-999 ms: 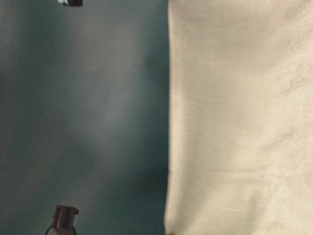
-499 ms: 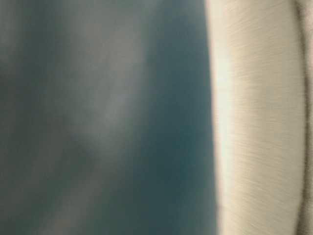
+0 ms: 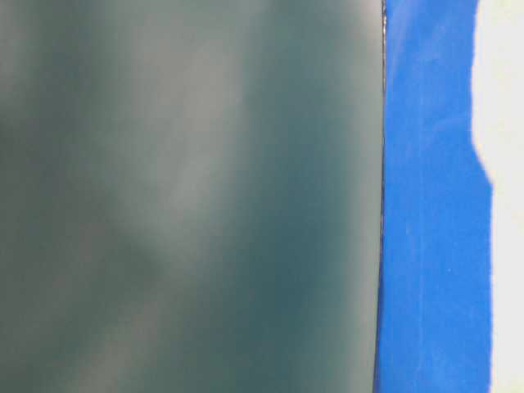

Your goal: Fold a bath towel.

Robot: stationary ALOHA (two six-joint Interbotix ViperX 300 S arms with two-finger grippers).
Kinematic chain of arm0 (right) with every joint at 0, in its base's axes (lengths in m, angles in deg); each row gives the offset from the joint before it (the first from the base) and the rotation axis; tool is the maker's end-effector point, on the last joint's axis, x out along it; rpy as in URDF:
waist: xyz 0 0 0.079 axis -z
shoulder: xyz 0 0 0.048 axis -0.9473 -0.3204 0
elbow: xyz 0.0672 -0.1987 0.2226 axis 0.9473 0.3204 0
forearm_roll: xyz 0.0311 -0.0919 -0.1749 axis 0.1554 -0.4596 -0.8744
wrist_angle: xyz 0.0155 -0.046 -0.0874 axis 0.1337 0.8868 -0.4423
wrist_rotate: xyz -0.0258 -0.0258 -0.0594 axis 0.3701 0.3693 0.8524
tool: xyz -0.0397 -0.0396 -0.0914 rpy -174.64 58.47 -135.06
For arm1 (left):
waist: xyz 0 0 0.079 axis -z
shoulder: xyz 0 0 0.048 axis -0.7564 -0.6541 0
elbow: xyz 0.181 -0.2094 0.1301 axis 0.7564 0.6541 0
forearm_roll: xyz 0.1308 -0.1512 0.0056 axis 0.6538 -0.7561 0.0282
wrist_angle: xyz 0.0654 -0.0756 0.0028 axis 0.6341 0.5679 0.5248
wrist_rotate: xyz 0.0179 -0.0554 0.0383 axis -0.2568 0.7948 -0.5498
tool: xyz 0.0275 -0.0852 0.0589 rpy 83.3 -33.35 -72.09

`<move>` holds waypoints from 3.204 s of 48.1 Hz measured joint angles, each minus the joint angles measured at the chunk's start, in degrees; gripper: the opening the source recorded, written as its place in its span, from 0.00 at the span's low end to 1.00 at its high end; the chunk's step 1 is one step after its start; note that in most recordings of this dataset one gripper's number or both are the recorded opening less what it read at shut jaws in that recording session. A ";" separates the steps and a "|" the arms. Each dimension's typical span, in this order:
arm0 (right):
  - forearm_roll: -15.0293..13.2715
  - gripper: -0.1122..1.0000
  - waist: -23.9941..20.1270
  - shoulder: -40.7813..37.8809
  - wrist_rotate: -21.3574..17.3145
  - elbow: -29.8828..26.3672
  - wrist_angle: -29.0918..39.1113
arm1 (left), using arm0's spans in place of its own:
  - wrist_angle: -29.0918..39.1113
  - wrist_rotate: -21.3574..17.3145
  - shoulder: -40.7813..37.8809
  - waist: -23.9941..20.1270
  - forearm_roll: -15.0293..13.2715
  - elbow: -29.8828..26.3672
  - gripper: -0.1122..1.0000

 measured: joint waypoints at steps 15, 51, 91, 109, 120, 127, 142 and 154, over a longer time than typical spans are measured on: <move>0.00 0.14 -7.91 -16.00 -6.68 -12.04 0.44 | 0.70 1.67 -9.84 7.56 0.00 -7.29 0.19; -6.77 0.66 -6.86 -18.90 -15.73 -13.18 8.26 | 1.23 2.02 -13.89 4.39 0.53 -7.38 0.54; -11.25 0.65 13.71 19.07 -1.23 4.75 34.98 | 19.95 -18.02 9.76 -27.16 2.72 -0.88 0.85; -8.88 0.65 30.76 11.78 10.28 15.47 15.29 | 8.70 -19.60 2.64 -31.99 2.81 8.35 0.85; -8.96 0.65 34.54 4.57 10.55 16.52 10.72 | 3.08 -19.51 -3.34 -33.22 2.81 11.07 0.80; -9.05 0.54 34.45 2.90 10.63 15.56 10.20 | 3.16 -19.78 -3.52 -33.31 2.64 10.99 0.62; -8.61 0.19 34.54 3.78 10.37 15.56 7.21 | 6.42 -19.69 -3.43 -32.52 2.20 10.55 0.42; -8.96 0.19 34.72 13.01 11.16 9.23 21.80 | 24.08 -18.46 4.66 -32.43 1.93 3.52 0.21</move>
